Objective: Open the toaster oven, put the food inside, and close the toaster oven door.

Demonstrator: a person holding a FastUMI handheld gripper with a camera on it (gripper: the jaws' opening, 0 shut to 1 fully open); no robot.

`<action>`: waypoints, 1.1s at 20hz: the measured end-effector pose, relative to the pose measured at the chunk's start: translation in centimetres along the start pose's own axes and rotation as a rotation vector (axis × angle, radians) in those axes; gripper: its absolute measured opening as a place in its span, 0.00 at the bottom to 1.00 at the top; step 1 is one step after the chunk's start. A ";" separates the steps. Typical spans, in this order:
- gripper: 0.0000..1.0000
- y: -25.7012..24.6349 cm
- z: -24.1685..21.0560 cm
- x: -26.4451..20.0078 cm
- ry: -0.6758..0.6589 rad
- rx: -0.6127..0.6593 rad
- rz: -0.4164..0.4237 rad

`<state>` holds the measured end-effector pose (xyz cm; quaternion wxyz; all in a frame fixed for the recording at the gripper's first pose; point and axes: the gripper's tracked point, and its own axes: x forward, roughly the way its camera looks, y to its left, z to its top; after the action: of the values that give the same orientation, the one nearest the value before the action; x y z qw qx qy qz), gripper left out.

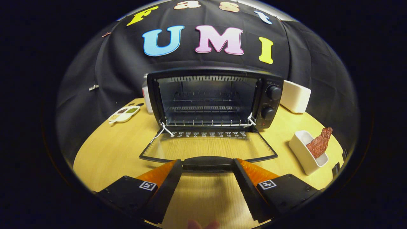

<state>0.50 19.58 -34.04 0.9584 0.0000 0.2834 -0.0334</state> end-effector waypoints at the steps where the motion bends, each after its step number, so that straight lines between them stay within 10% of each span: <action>1: 1.00 -0.2 0.4 0.2 -0.019 -0.003 0.000; 15: 0.97 -14.8 9.1 -7.1 -0.161 0.232 -0.246; 22: 0.99 -24.8 6.1 -8.5 0.065 0.443 -0.215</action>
<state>-4.89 -4.77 -23.89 0.9163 0.1809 0.2983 -0.1967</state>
